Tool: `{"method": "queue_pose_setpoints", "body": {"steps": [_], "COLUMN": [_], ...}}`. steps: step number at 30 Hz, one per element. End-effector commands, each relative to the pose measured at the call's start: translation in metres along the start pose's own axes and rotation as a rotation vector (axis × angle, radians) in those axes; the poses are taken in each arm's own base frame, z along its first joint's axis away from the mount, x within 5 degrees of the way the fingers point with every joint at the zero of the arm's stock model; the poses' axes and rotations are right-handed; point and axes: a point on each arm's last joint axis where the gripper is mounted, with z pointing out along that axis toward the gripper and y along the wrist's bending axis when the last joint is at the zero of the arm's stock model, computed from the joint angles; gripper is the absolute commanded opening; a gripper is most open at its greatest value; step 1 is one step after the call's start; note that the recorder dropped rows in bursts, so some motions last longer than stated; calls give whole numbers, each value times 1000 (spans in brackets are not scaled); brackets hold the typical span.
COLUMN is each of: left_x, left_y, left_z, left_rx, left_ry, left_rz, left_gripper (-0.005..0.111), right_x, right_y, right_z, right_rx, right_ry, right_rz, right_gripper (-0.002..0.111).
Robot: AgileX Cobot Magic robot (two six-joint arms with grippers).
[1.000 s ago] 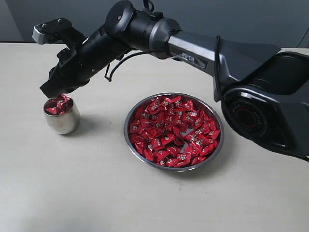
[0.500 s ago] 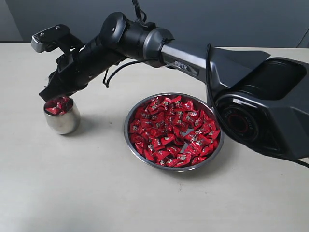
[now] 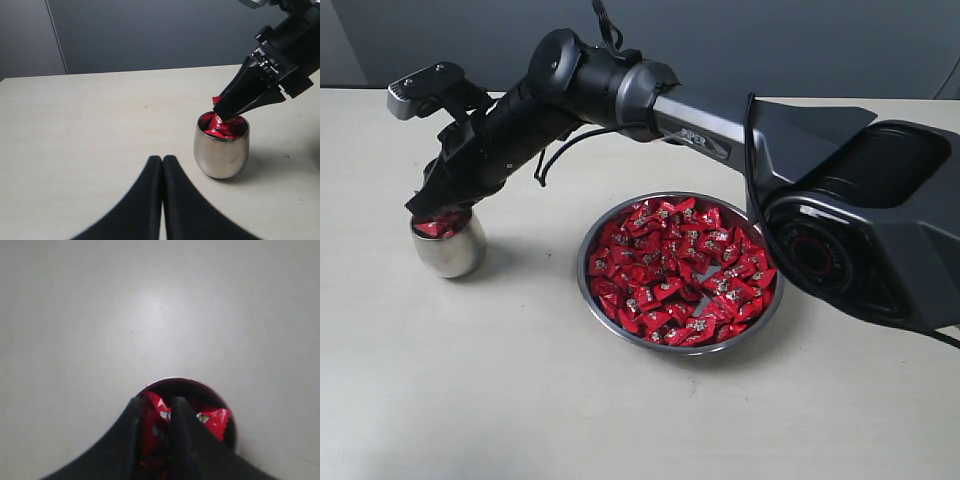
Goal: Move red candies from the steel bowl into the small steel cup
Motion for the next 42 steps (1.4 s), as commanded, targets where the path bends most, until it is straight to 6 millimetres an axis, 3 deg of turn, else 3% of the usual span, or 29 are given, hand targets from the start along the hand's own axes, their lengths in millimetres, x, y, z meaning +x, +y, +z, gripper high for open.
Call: {"method": "queue_pose_setpoints", "body": {"steps": [1, 7, 12, 14, 30, 42], "left_x": [1, 1, 1, 1, 1, 1], "left_y": [0, 0, 0, 0, 0, 0], "left_z": [0, 0, 0, 0, 0, 0], "left_rx": [6, 6, 6, 6, 6, 6], "left_ry": [-3, -3, -3, -3, -3, -3], "left_rz": [0, 0, 0, 0, 0, 0], "left_gripper": [0, 0, 0, 0, 0, 0], "right_x": [0, 3, 2, 2, -4, -40], "right_y": [2, 3, 3, 3, 0, 7], "right_z": [1, 1, 1, 1, -1, -50], "right_rx": [-11, -22, -17, -15, 26, 199], "right_ry": [8, 37, 34, 33, -10, -82], "right_rz": [-9, -19, -21, -21, -20, -36], "right_gripper": [-1, 2, 32, 36, 37, 37]}}
